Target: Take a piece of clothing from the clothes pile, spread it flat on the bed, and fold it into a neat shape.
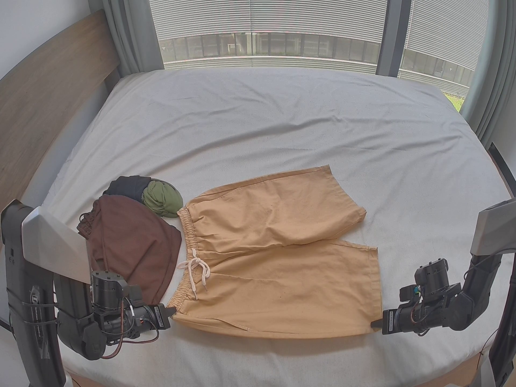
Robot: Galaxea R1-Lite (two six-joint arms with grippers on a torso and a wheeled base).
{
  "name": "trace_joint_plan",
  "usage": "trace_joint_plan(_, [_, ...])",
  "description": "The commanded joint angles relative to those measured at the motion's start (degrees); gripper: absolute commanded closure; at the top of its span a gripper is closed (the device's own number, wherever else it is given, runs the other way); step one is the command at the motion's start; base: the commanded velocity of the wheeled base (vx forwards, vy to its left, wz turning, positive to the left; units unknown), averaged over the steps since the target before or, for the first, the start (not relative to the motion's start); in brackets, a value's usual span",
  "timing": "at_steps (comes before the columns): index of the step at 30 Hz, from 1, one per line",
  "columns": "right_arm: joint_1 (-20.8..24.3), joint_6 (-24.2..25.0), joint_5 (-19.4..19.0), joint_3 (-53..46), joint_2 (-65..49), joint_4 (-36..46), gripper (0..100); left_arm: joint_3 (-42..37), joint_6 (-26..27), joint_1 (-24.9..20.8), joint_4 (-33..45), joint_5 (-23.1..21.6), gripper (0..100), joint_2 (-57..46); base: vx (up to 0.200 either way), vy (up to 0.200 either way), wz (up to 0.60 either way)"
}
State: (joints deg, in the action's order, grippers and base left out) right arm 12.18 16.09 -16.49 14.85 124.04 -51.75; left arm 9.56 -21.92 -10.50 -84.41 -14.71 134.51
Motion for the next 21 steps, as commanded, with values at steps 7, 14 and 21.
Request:
trace_joint_plan(7, [-0.2, -0.3, 0.1, -0.4, -1.0, 0.1, 100, -0.3, -0.1, -0.3, -4.2, 0.1, 100, 2.7, 0.0, 0.0, 0.0])
trace_joint_plan(14, [-0.1, -1.3, 0.1, -1.3, -1.1, 0.1, 100, -2.1, 1.5, -0.7, -4.1, 0.1, 100, 2.5, 0.0, 0.0, 0.0])
trace_joint_plan(21, [-0.1, -2.3, 0.1, -1.8, -1.1, 0.2, 100, -3.7, 4.2, -0.6, -4.1, 0.0, 100, 2.8, 0.0, 0.0, 0.0])
